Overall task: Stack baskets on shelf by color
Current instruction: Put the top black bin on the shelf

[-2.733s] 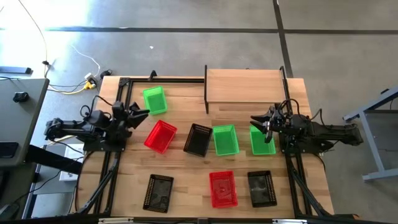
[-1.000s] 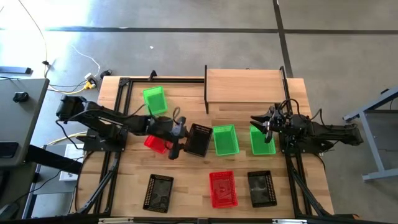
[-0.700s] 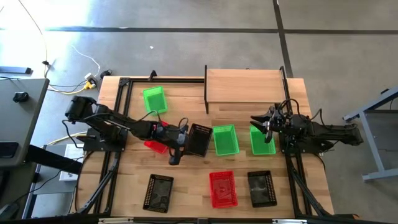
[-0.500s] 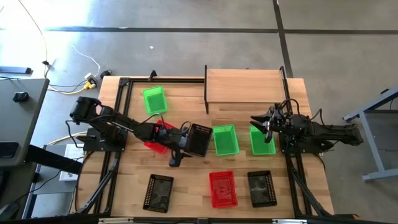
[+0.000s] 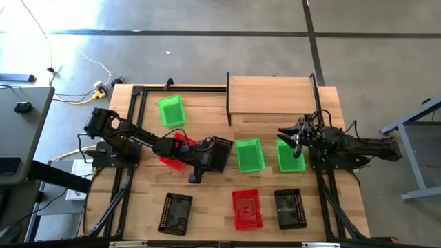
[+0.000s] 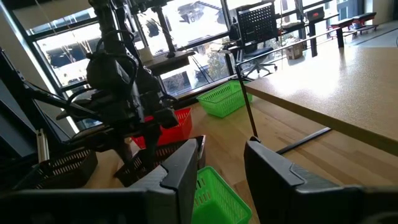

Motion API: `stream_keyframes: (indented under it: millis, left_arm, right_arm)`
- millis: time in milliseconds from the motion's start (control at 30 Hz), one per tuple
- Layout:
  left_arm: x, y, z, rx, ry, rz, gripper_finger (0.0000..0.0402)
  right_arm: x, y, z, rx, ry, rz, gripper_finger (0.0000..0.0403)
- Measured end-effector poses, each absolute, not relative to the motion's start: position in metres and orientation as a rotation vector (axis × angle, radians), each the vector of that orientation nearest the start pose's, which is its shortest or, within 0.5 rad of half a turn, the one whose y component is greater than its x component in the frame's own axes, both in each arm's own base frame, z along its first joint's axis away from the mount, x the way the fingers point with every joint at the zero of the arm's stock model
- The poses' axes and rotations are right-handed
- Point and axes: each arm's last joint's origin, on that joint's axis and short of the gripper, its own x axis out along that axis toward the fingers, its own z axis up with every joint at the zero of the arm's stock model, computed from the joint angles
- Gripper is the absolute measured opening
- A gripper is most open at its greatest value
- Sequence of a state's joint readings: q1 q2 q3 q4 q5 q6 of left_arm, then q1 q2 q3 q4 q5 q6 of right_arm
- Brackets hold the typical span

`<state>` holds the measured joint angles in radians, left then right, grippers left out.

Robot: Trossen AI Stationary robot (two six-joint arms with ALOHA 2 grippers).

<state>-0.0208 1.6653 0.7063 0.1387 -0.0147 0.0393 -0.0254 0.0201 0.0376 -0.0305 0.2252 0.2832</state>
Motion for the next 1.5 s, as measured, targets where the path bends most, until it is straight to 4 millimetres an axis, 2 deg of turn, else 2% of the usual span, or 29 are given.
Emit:
stream_keyframes:
  millis: [167,433,633,800,933,1333,1500]
  left_arm:
    - [0.3,-0.006,0.129,0.043,0.823,-0.018,0.0127]
    - [0.3,-0.006,0.129,0.001,0.826,-0.009,0.0009]
    - [0.3,-0.006,0.13,-0.061,0.821,0.013,0.0007]
    - [0.303,-0.007,0.146,-0.086,0.774,0.004,0.0003]
    - [0.309,-0.007,0.169,-0.091,0.694,0.0,0.0001]
    - [0.322,-0.005,0.23,-0.063,0.601,0.076,0.0]
    - [0.331,-0.004,0.255,0.009,0.526,0.093,0.0]
  right_arm:
    - [0.096,-0.009,0.172,0.28,-0.022,-0.251,0.0119]
    - [0.096,-0.009,0.172,0.28,-0.023,-0.25,0.0119]
    - [0.096,-0.009,0.172,0.28,-0.023,-0.251,0.0119]
    - [0.096,-0.009,0.172,0.281,-0.022,-0.251,0.0119]
    - [0.096,-0.009,0.172,0.28,-0.021,-0.251,0.0119]
    - [0.096,-0.009,0.172,0.28,-0.022,-0.251,0.0119]
    - [0.096,-0.009,0.172,0.28,-0.023,-0.25,0.0119]
